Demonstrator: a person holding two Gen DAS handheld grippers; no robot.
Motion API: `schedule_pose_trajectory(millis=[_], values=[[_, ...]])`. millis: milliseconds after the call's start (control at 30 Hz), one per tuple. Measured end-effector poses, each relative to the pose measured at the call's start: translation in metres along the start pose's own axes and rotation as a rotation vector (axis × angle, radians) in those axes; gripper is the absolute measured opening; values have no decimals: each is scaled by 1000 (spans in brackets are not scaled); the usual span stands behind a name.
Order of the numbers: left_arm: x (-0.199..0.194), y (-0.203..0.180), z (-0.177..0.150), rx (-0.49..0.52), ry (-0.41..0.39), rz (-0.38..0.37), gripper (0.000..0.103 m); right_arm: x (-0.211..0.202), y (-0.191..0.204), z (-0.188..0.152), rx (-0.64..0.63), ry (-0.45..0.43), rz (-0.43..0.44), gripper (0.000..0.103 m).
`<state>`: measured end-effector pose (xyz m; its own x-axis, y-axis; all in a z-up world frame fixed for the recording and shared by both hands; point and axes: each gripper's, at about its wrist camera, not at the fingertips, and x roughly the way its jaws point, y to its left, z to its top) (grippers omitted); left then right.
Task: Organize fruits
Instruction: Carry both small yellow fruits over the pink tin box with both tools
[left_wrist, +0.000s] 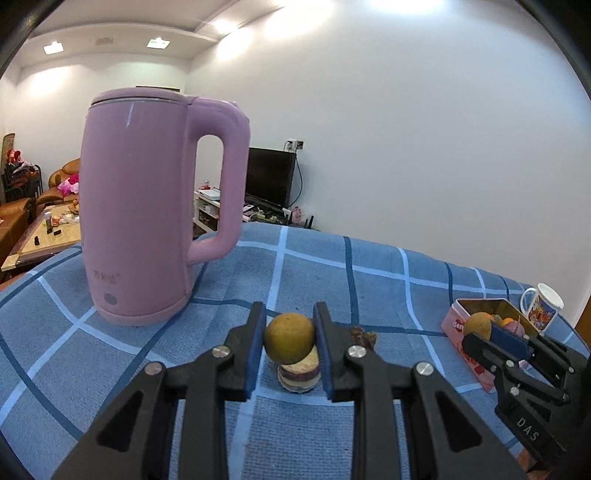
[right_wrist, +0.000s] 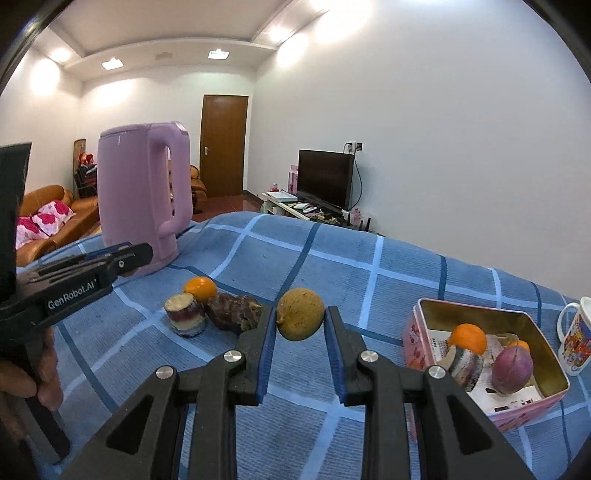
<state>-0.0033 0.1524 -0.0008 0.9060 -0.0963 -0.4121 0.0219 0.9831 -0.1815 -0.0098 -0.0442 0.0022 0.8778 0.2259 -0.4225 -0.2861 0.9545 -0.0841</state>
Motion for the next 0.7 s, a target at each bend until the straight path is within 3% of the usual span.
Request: schedule_pose_trajectory(millis=[267, 700], values=[[0, -21, -6, 13, 11, -2, 28, -10, -25, -6, 15, 6, -23, 29], [-2, -90, -17, 118, 21, -67, 28, -23, -74, -17, 45, 10, -59, 29]])
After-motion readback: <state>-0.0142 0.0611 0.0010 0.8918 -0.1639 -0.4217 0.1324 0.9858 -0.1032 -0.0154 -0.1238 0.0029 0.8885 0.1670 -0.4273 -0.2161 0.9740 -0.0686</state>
